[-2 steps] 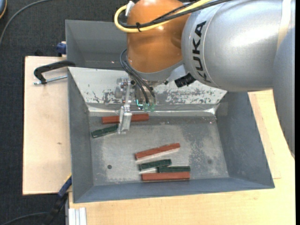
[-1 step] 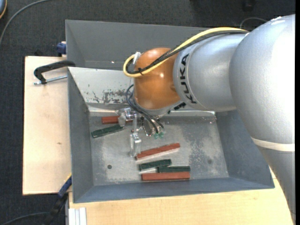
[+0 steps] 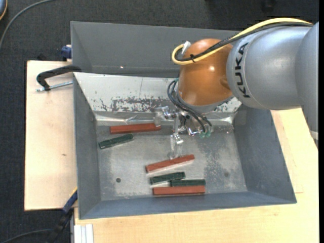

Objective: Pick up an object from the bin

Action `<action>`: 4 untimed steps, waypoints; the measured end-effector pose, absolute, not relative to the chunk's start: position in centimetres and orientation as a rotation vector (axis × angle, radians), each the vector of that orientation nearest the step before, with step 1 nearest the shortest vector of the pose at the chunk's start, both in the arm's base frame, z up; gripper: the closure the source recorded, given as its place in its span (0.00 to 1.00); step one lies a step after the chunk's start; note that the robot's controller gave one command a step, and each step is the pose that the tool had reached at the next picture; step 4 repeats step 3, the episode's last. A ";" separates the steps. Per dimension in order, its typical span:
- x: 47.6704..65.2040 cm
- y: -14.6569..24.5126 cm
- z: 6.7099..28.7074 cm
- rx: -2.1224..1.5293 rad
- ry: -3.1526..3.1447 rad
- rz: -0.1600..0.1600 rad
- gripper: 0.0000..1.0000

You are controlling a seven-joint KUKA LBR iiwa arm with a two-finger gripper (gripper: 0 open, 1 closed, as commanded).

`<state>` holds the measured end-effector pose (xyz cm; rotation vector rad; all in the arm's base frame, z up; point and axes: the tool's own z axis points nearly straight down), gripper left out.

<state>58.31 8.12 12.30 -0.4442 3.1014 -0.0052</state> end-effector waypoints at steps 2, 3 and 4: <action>51.9 4.5 8.2 -0.421 3.112 0.003 1.00; 53.5 4.6 23.3 -0.400 3.101 0.000 1.00; 53.5 4.6 23.3 -0.400 3.101 0.000 1.00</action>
Offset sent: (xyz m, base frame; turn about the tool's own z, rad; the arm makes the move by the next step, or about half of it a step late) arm -0.0646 -0.0372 -0.0420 0.0146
